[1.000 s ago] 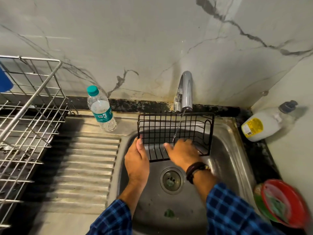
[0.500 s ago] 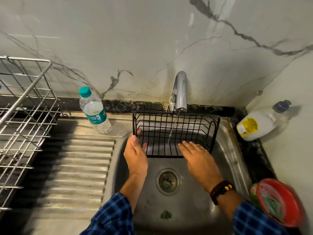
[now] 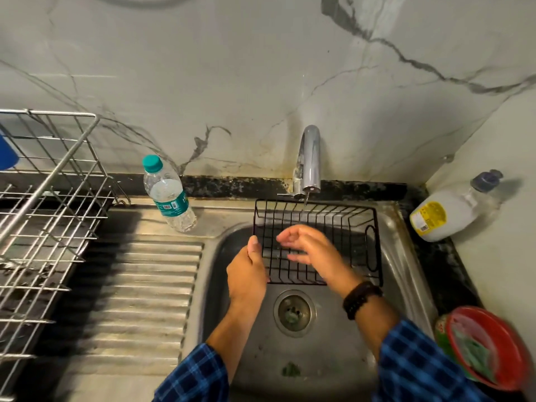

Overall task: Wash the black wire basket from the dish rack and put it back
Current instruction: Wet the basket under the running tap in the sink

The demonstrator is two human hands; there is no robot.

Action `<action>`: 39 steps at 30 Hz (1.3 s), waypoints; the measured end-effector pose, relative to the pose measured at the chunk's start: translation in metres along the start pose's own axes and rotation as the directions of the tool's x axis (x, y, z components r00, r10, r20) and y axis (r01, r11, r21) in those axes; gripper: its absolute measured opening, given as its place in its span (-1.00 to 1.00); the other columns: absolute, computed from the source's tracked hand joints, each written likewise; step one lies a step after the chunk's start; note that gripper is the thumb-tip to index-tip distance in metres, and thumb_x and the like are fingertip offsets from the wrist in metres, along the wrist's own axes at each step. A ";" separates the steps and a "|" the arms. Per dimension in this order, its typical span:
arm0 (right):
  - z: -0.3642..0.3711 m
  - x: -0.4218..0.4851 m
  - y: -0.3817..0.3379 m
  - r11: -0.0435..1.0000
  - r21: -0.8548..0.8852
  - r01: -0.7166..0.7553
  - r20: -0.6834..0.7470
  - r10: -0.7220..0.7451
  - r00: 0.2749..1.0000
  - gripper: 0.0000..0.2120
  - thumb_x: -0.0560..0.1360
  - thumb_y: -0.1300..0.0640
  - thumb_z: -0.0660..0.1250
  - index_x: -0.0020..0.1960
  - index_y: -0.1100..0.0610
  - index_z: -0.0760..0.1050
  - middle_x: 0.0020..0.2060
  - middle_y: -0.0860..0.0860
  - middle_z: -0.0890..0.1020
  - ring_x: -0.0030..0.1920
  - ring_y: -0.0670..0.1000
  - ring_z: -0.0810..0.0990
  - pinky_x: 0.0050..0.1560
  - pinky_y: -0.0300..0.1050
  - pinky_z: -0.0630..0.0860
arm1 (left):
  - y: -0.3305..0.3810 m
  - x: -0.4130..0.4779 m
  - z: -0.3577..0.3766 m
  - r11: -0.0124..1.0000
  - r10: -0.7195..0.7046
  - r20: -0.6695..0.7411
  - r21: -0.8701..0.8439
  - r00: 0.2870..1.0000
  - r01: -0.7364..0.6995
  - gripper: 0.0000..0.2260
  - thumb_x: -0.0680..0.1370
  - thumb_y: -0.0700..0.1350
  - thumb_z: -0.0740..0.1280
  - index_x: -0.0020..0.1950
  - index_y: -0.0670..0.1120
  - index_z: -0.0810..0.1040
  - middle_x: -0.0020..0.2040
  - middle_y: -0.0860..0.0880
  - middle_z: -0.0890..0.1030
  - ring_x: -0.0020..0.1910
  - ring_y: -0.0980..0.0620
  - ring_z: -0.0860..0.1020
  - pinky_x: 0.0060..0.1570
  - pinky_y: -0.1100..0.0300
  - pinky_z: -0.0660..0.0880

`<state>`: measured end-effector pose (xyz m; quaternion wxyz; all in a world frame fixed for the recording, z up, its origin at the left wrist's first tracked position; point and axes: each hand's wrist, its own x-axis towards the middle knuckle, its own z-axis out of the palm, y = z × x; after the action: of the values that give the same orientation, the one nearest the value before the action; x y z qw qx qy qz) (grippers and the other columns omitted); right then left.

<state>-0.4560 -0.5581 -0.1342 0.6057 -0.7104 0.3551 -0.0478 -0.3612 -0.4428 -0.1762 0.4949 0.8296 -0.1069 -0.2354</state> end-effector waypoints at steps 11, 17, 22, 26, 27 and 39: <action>0.007 0.024 0.020 0.896 0.249 -0.369 -0.283 0.431 0.857 -0.71 0.58 0.06 0.24 -0.07 0.21 0.66 -0.10 0.08 0.72 -0.06 0.06 0.71 0.04 -0.02 0.62 | 0.004 -0.042 0.004 0.969 -0.240 0.220 -0.008 0.946 0.248 -0.51 0.68 0.18 0.07 0.26 -0.17 0.58 0.14 -0.08 0.64 -0.02 -0.02 0.58 -0.25 -0.06 0.69; -0.022 0.014 0.030 0.878 0.112 -0.466 -0.384 0.470 0.794 -0.70 0.51 0.04 0.26 -0.06 0.27 0.62 -0.18 0.08 0.67 -0.16 0.10 0.66 -0.05 -0.08 0.60 | -0.001 -0.043 -0.004 0.961 -0.268 0.181 -0.014 0.946 0.275 -0.49 0.67 0.20 0.05 0.29 -0.15 0.56 0.16 -0.10 0.64 -0.06 -0.07 0.62 -0.26 -0.04 0.69; -0.042 0.014 0.017 0.839 -0.224 -0.496 -0.537 0.318 0.781 -0.77 0.56 0.14 0.24 0.13 0.26 0.49 0.04 0.20 0.64 -0.17 0.12 0.52 -0.11 -0.11 0.39 | -0.009 -0.033 -0.023 0.963 -0.262 0.102 -0.031 0.960 0.266 -0.50 0.68 0.19 0.02 0.18 -0.12 0.60 0.19 -0.10 0.63 -0.23 0.08 0.57 -0.27 -0.02 0.69; -0.008 0.026 0.007 0.832 -0.321 -0.452 -0.571 0.210 0.793 -0.63 0.56 0.08 0.30 0.29 0.21 0.33 0.10 0.18 0.63 0.09 0.23 0.63 -0.09 -0.06 0.46 | -0.005 -0.036 -0.028 0.972 -0.224 0.047 -0.057 0.974 0.226 -0.62 0.68 0.19 0.02 -0.11 0.05 0.51 0.19 -0.13 0.62 -0.26 0.05 0.59 -0.30 -0.03 0.68; 0.003 0.030 0.004 0.834 -0.320 -0.450 -0.552 0.222 0.804 -0.60 0.56 0.05 0.31 0.29 0.21 0.33 0.09 0.17 0.63 0.09 0.22 0.64 -0.08 -0.06 0.48 | -0.005 -0.037 -0.030 0.973 -0.221 0.037 -0.063 0.975 0.223 -0.60 0.68 0.20 0.01 -0.09 0.04 0.52 0.21 -0.13 0.62 -0.25 0.03 0.61 -0.30 -0.03 0.68; -0.011 0.037 0.003 0.938 0.107 -0.329 -0.361 0.345 0.866 -0.80 0.64 0.15 0.19 0.09 0.22 0.56 -0.22 0.08 0.59 -0.23 0.04 0.56 -0.16 -0.04 0.54 | -0.020 -0.038 -0.045 0.978 -0.143 -0.102 -0.168 0.984 0.124 -0.44 0.65 0.23 0.03 0.30 -0.13 0.59 0.19 -0.08 0.64 0.08 -0.13 0.64 -0.25 -0.10 0.69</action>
<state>-0.4360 -0.5882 -0.1476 0.5405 -0.6023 0.5815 -0.0833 -0.3730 -0.3822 -0.1646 0.5485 0.8043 -0.0032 -0.2283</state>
